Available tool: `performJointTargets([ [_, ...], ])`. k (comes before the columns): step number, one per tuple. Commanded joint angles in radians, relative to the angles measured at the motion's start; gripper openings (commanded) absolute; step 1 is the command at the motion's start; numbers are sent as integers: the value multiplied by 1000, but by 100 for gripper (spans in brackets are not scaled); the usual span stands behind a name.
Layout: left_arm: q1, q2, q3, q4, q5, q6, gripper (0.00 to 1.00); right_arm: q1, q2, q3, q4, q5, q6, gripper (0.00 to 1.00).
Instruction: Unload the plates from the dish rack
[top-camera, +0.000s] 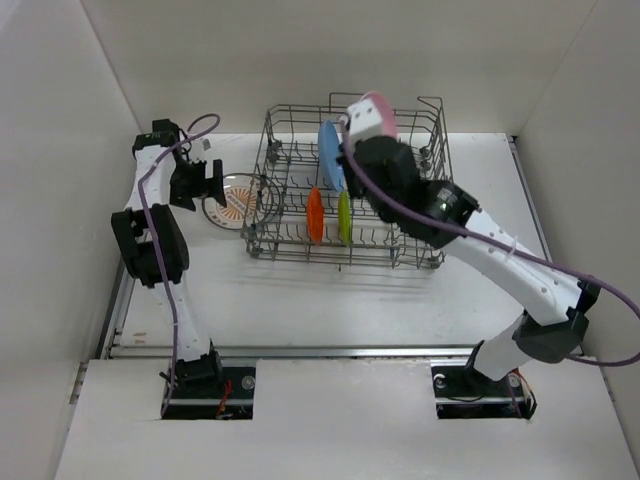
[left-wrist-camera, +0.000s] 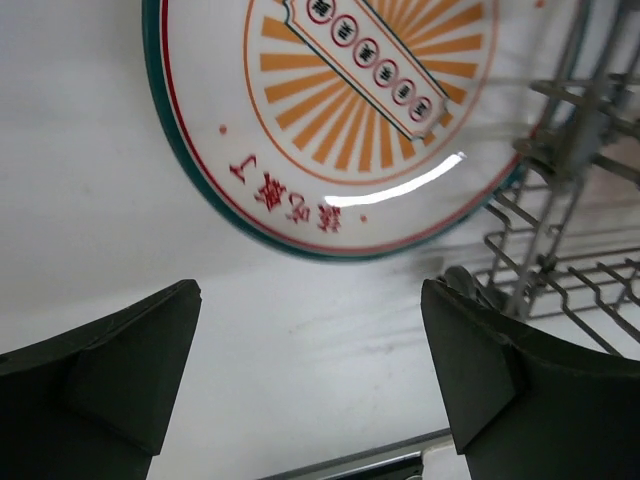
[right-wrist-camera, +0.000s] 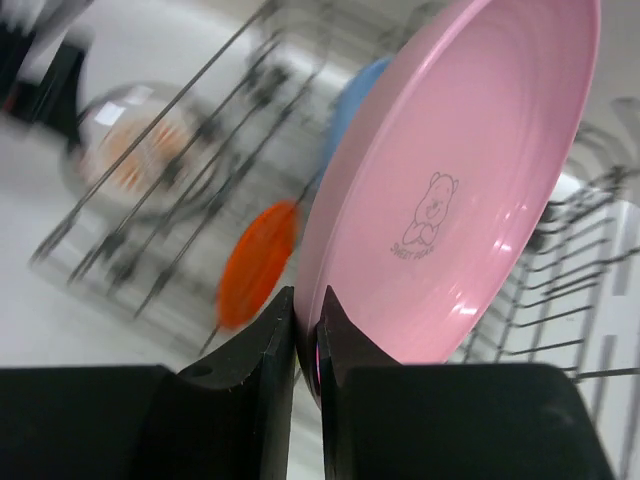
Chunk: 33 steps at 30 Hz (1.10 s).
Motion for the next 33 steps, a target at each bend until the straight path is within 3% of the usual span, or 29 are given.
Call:
performJointTargets([
  [1, 3, -194, -21, -23, -2, 6, 91, 153, -51, -52, -173, -93, -28, 0],
  [7, 3, -330, -51, -52, -25, -5, 92, 444, -30, -104, -378, -99, 131, 0],
  [11, 3, -382, -61, -92, -38, -14, 92, 533, 66, -183, -447, 2, 269, 0],
  [15, 3, -439, -123, -106, -47, -14, 92, 534, 175, -238, -497, 99, 453, 0],
  [23, 3, -533, -227, -106, -65, -14, 93, 524, 508, -191, -515, 182, 614, 0],
  [27, 3, -553, -247, -106, -75, -5, 93, 524, 603, -144, -481, 150, 614, 0],
  [32, 3, -564, -267, -96, -75, -5, 93, 524, 605, -120, -438, 42, 582, 0],
  [33, 3, -564, -267, -96, -75, -5, 93, 524, 605, -120, -438, 42, 582, 7],
])
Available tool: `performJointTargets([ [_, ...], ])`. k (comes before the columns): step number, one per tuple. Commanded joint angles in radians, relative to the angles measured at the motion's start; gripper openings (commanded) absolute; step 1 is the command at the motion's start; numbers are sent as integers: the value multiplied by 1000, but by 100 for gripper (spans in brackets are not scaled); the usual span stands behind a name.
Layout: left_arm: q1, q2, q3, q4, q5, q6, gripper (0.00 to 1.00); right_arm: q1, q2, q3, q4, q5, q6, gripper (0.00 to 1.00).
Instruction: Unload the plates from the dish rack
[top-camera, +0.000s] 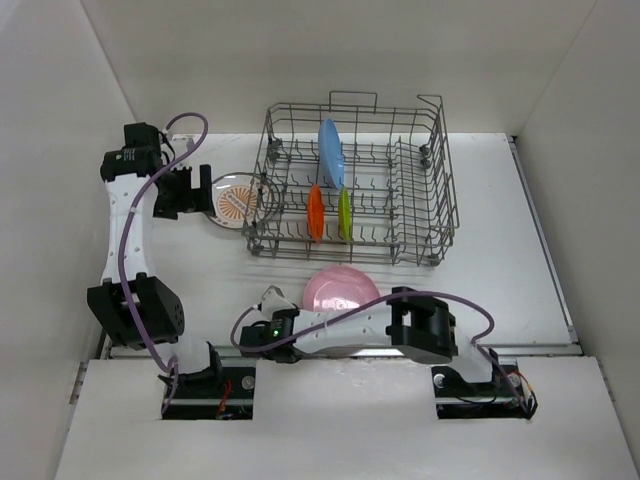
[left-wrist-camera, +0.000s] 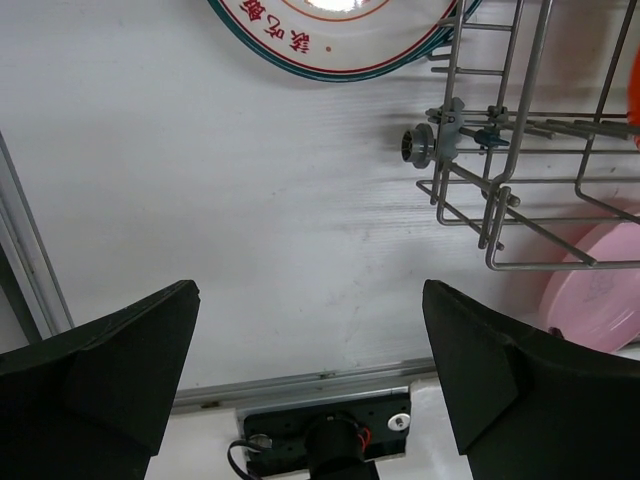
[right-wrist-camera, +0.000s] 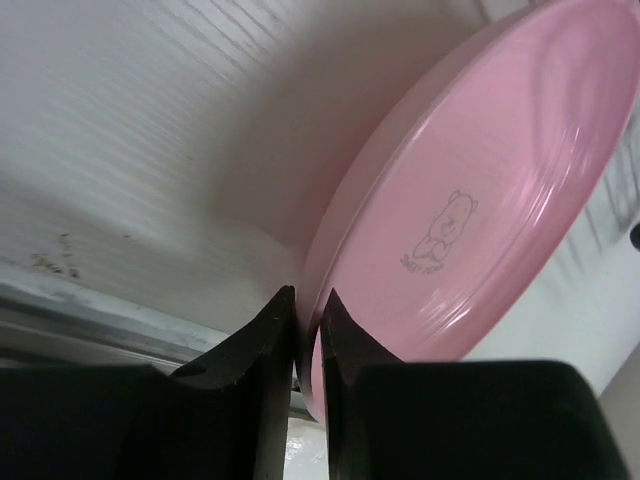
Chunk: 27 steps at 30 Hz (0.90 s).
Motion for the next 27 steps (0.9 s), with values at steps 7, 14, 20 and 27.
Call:
performJointTargets([
  [7, 3, -18, -11, -5, 15, 4, 93, -13, -167, 116, 53, -90, -71, 98],
  [14, 3, 50, 47, -55, 128, 22, 93, -70, -409, 262, 99, -124, -181, 100],
  [20, -97, 195, 201, -118, 187, 13, 93, -437, -485, 293, 225, -202, -213, 100],
  [27, -264, 345, 319, -137, 90, 15, 93, -755, -305, 448, 370, -386, -265, 99],
])
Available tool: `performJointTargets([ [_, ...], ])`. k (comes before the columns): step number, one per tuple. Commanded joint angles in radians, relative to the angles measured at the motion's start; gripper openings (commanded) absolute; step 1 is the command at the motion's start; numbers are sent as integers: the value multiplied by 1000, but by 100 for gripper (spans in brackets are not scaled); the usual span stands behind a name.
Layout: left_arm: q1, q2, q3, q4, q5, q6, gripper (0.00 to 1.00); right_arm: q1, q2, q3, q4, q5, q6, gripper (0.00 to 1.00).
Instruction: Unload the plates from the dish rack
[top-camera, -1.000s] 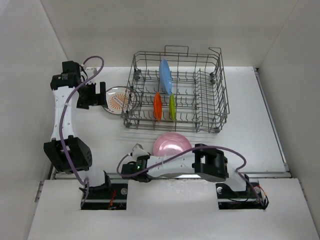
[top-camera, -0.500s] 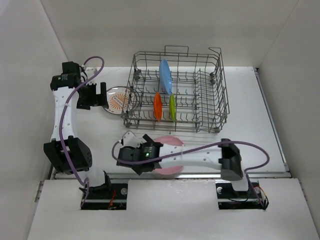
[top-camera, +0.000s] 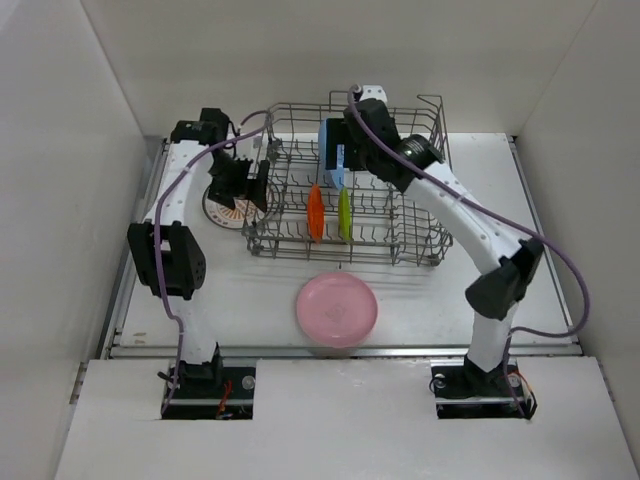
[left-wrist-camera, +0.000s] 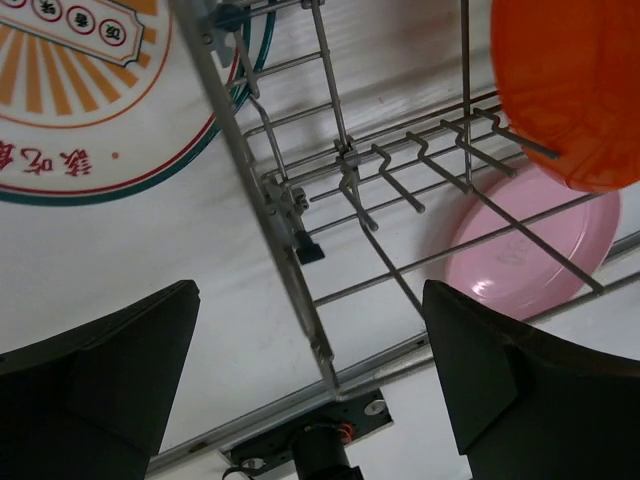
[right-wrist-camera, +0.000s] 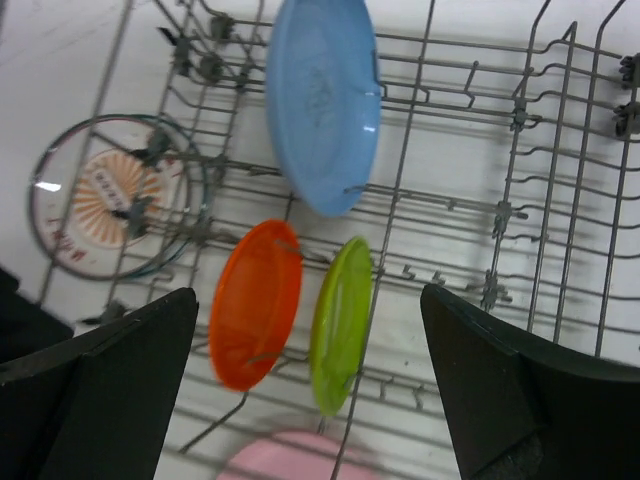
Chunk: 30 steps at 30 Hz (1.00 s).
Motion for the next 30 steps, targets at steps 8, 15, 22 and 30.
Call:
performJointTargets([
  [8, -56, 165, 134, -69, -74, -17, 58, -124, 361, 215, 216, -216, -165, 87],
  [15, -66, 275, 224, -158, 75, -17, 0, -169, 521, 314, 274, -320, -151, 42],
  [22, -66, 269, 126, -54, 270, -161, 0, -178, 449, 331, 275, -212, -224, 0],
  [30, -66, 147, -87, 163, 420, -395, 0, -169, 245, 292, 307, -41, -352, 0],
])
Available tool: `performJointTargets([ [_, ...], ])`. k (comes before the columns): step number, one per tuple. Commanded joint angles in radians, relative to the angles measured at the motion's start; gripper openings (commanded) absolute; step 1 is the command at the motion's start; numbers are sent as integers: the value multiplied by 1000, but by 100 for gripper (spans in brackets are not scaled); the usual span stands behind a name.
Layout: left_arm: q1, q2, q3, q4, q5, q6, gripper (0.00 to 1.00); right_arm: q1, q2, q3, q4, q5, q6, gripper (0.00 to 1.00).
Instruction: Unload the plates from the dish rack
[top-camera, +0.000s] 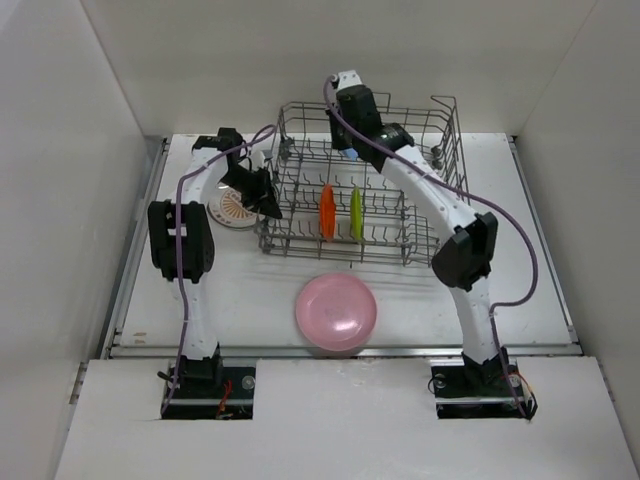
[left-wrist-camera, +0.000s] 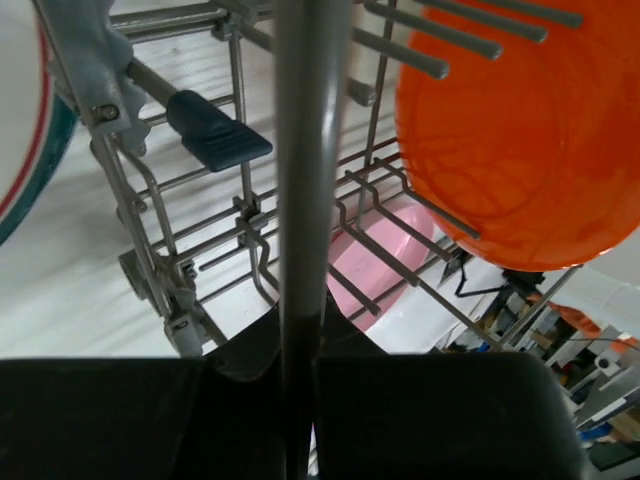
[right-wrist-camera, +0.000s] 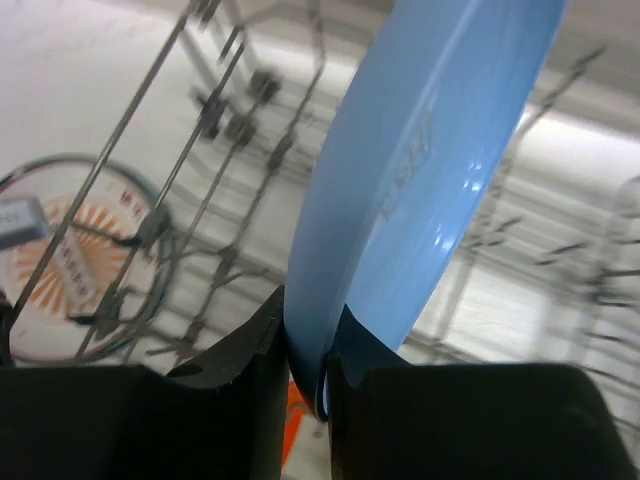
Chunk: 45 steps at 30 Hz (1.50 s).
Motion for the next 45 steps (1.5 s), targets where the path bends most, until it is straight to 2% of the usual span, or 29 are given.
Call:
performJointTargets([
  [1, -20, -103, -96, 137, 90, -173, 0, 12, -211, -7, 97, 200, -112, 0],
  [5, -20, -178, -121, 264, 14, -259, 0, 71, -299, -55, 88, 268, -164, 0],
  [7, -20, -192, -121, 264, -8, -268, 0, 104, -352, -69, 62, 300, -178, 0],
  [11, -20, -227, -179, 314, -26, -325, 0, 222, -438, -121, -130, 354, -192, 0],
  [13, -20, -247, -211, 348, -40, -351, 0, 328, -499, -224, -204, 394, -171, 0],
  [16, -20, -279, -263, 407, -11, -405, 0, 483, -541, -322, -386, 486, -48, 0],
  [18, -32, -280, -274, 417, 9, -423, 0, 546, -541, -322, -556, 477, 85, 0],
  [22, -59, -289, -293, 417, -29, -423, 0, 718, -552, -334, -701, 356, 265, 0],
  [26, -69, -277, -284, 417, -62, -423, 0, 851, -551, -449, -719, 269, 363, 0],
  [29, -69, -257, -293, 426, -43, -423, 0, 919, -498, -465, -756, 221, 414, 0],
  [34, -89, -257, -302, 416, -72, -388, 0, 941, -386, -486, -765, 176, 443, 0],
  [36, -89, -267, -293, 378, -133, -344, 0, 941, -360, -500, -765, 220, 466, 0],
  [39, -89, -277, -271, 356, -170, -310, 0, 941, -288, -529, -765, 270, 480, 5],
  [40, -89, -277, -271, 356, -170, -301, 0, 930, -246, -540, -765, 337, 495, 9],
  [42, -89, -286, -271, 347, -170, -290, 0, 916, -210, -540, -765, 389, 521, 9],
  [44, -89, -286, -271, 338, -184, -276, 0, 902, -186, -531, -765, 431, 545, 26],
  [45, -89, -296, -271, 338, -193, -265, 0, 902, -185, -531, -765, 440, 562, 40],
])
